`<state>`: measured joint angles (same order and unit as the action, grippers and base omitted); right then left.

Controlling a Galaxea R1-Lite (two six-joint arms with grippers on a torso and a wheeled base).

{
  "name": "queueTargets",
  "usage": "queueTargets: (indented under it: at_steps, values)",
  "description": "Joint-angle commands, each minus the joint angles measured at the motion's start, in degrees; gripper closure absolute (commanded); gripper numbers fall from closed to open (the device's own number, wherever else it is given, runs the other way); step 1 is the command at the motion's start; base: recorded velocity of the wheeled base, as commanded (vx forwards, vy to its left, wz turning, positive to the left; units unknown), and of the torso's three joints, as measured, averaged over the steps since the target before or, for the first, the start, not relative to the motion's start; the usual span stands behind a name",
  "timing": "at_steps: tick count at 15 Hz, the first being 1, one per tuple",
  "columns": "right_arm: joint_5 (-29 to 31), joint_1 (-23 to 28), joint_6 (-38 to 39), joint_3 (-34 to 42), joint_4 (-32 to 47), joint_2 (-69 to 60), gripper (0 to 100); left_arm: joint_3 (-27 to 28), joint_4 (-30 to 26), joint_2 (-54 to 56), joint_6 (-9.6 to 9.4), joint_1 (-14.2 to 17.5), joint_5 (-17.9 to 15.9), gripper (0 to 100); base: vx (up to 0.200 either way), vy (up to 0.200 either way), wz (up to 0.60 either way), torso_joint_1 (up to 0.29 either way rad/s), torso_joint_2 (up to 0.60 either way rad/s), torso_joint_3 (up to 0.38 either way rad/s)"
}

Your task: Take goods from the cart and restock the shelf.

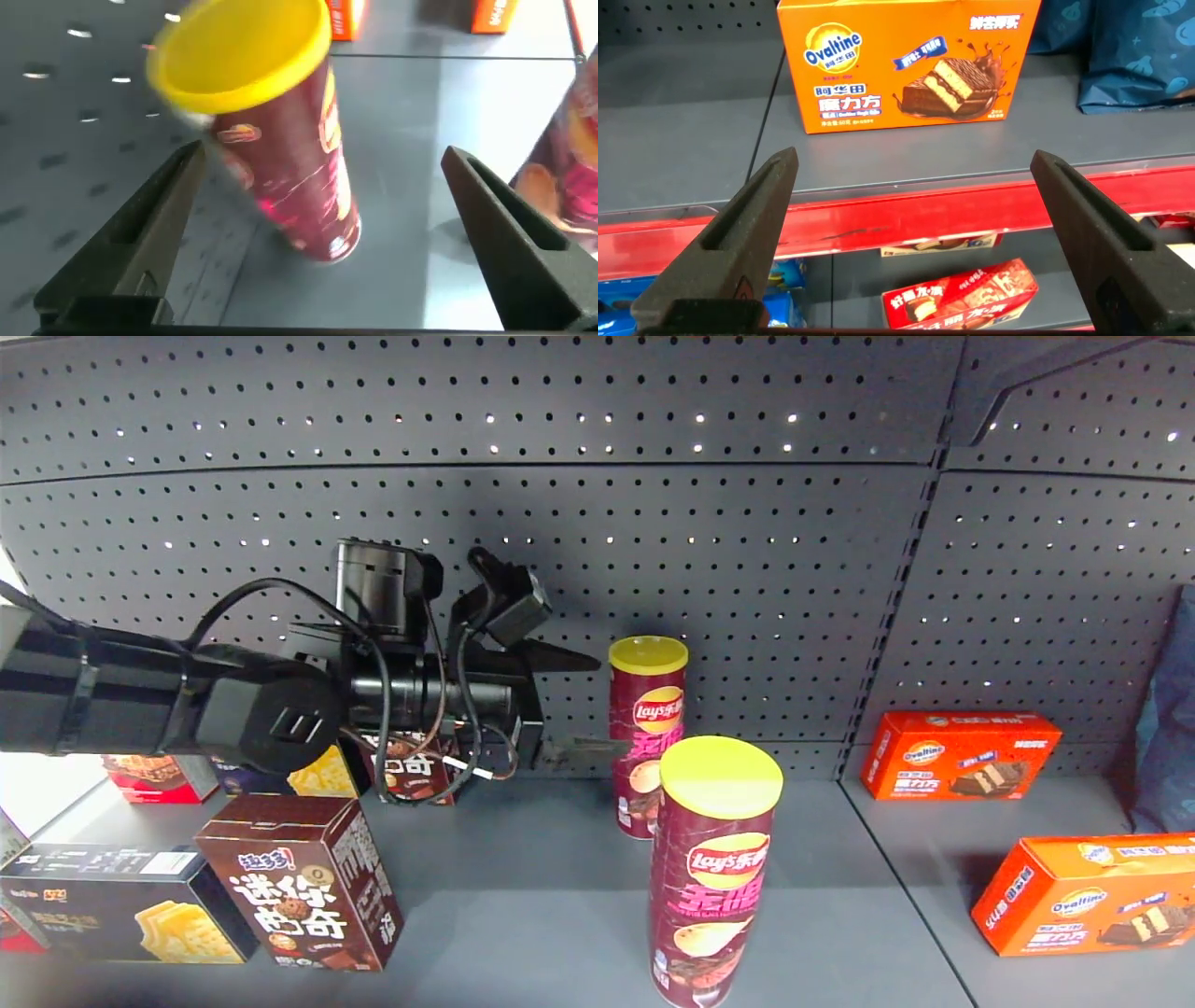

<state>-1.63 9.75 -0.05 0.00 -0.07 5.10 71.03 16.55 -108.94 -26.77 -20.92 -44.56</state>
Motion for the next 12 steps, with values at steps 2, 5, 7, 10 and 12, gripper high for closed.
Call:
queueTargets:
  at_steps: [2,5,7,10,12]
  values:
    - [0.0,0.0,0.0,0.0,0.0,0.1,0,-0.8,0.0,4.3,0.32,0.7,6.1,0,0.0,0.0,0.0,0.0,0.0,0.0]
    - [0.0,0.0,0.0,0.0,0.0,0.1,0,-0.6,0.0,5.4,3.92,0.4,17.2,0,0.0,0.0,0.0,0.0,0.0,0.0]
    - [0.0,0.0,0.0,0.0,0.0,0.1,0,-0.4,-0.2,5.8,5.5,-0.4,24.3,0,0.0,0.0,0.0,0.0,0.0,0.0]
    - [0.0,0.0,0.0,0.0,0.0,0.1,0,-0.9,-1.0,6.4,5.94,-1.1,30.1,0,0.0,0.0,0.0,0.0,0.0,0.0]
    - [0.0,0.0,0.0,0.0,0.0,0.1,0,-0.5,-5.6,6.8,5.94,-2.4,35.3,0,0.0,0.0,0.0,0.0,0.0,0.0]
